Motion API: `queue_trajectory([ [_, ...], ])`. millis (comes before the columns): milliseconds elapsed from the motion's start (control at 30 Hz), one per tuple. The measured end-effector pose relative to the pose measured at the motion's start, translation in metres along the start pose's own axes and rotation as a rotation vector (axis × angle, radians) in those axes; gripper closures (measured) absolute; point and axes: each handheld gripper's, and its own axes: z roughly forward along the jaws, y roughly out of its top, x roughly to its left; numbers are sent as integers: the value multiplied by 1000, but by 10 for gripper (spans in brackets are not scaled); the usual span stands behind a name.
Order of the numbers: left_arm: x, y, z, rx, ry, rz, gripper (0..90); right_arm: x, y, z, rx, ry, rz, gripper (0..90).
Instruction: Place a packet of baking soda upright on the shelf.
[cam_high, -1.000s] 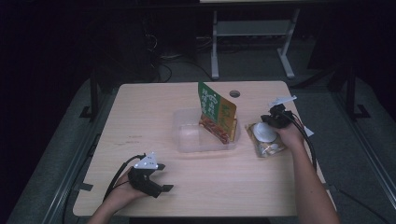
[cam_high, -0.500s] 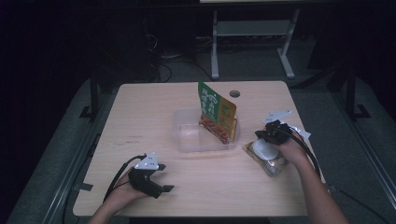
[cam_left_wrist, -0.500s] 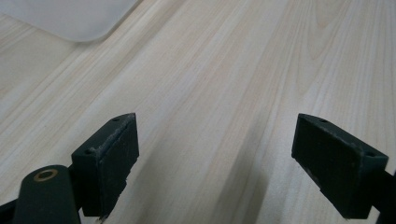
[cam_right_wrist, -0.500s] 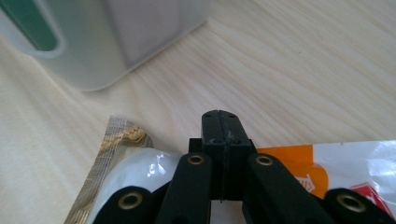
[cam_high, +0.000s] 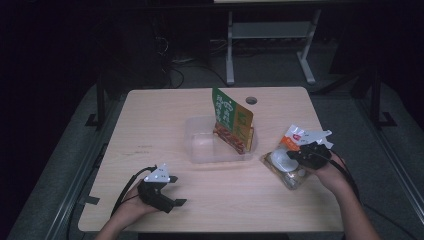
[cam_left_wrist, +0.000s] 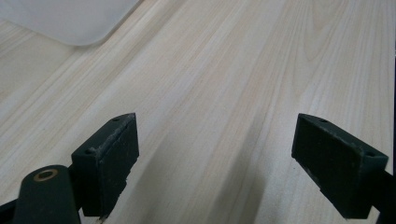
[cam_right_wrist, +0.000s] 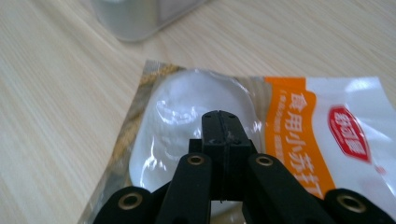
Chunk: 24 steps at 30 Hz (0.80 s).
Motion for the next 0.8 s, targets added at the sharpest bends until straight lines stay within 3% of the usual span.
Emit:
queue_trajectory([
  [167,0,0,1,10,-1,5,143,0,-3,14,98,14,-31,898],
  [267,-1,0,1,11,-4,2,143,-2,-1,18,111,35,-39,899],
  [367,0,0,2,11,-5,1,143,0,-2,19,110,33,-54,899],
  [533,-1,0,2,10,-7,3,143,8,-1,17,107,83,-72,899],
  [800,-1,0,1,11,-5,2,143,34,1,15,106,156,-108,899],
])
